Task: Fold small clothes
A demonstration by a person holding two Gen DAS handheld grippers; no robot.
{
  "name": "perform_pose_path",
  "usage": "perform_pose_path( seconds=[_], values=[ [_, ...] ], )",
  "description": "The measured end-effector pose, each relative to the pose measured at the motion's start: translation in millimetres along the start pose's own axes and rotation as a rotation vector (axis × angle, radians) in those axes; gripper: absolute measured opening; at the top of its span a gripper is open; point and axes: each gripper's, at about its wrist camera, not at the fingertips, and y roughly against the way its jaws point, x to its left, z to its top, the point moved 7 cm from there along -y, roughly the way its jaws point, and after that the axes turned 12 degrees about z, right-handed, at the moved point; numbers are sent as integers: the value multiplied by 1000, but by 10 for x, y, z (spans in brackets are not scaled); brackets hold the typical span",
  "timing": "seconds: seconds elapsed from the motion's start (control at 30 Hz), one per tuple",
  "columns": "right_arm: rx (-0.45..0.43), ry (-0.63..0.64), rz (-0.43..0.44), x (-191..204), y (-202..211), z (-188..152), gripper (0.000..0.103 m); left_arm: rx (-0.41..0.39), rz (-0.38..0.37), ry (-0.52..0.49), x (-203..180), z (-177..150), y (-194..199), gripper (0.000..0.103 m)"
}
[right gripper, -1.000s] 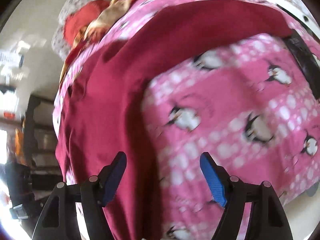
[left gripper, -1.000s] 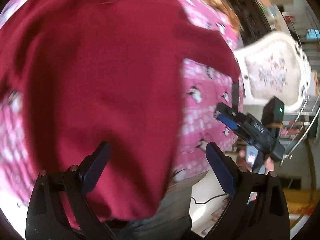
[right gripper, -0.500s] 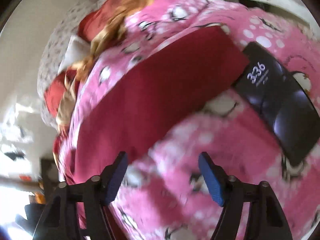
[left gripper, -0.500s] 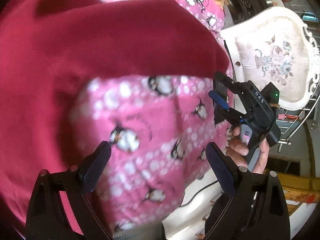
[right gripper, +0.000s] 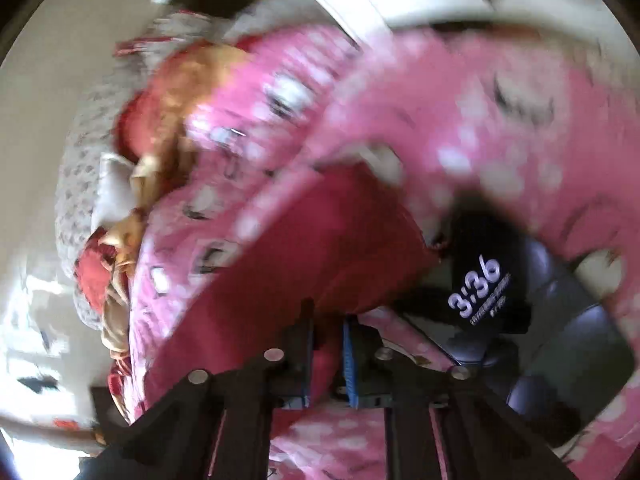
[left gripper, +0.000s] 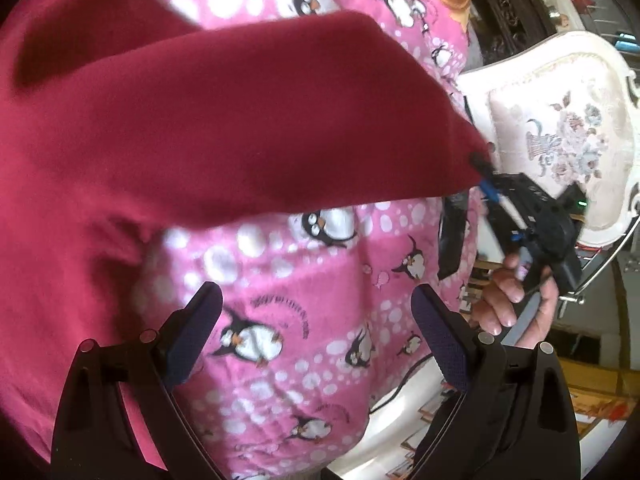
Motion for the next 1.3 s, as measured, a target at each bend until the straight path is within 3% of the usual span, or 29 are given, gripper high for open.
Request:
perform_pose_path(
  seconds=[0.13, 0.23, 0.37, 0.53, 0.63, 0.8, 0.9, 1.03, 1.13, 1.27, 1.3],
  values=[
    [-94, 289, -52, 743, 317, -72, 10, -71, -28, 18, 237, -194, 341, 96],
    [-100, 463, -8, 1399, 471, -368, 10, -116, -39, 44, 464, -388, 586, 96],
    [-64, 669, 45, 2126, 554, -1069, 10, -198, -35, 106, 981, -766, 959, 96],
    [62, 869, 131, 2709, 498, -2325, 10, -234, -67, 244, 1692, -1224, 1176, 96],
    [155, 930, 149, 2781, 376, -3022, 10, -245, -92, 310, 2046, -1482, 1240, 96],
    [341, 931, 111, 2473, -62, -3987, 10, -230, -142, 394, 2463, -1876, 1206, 96],
    [418, 937, 111, 2352, -186, -4417, 10, -244, -176, 426, 2674, -2072, 1281, 96],
    [515, 996, 82, 2220, -378, -4968, 10, -269, -157, 440, 2874, -2145, 1309, 96],
    [612, 1042, 80, 2136, -454, -5309, 12, -236, -149, 462, 2983, -2161, 1141, 96],
    [660, 1094, 47, 1988, -301, -5414, 52, -219, -141, 433, 2952, -2168, 1035, 96],
    [651, 1076, 65, 1962, -192, -5360, 54, -210, -125, 421, 2939, -2173, 1004, 96]
  ],
)
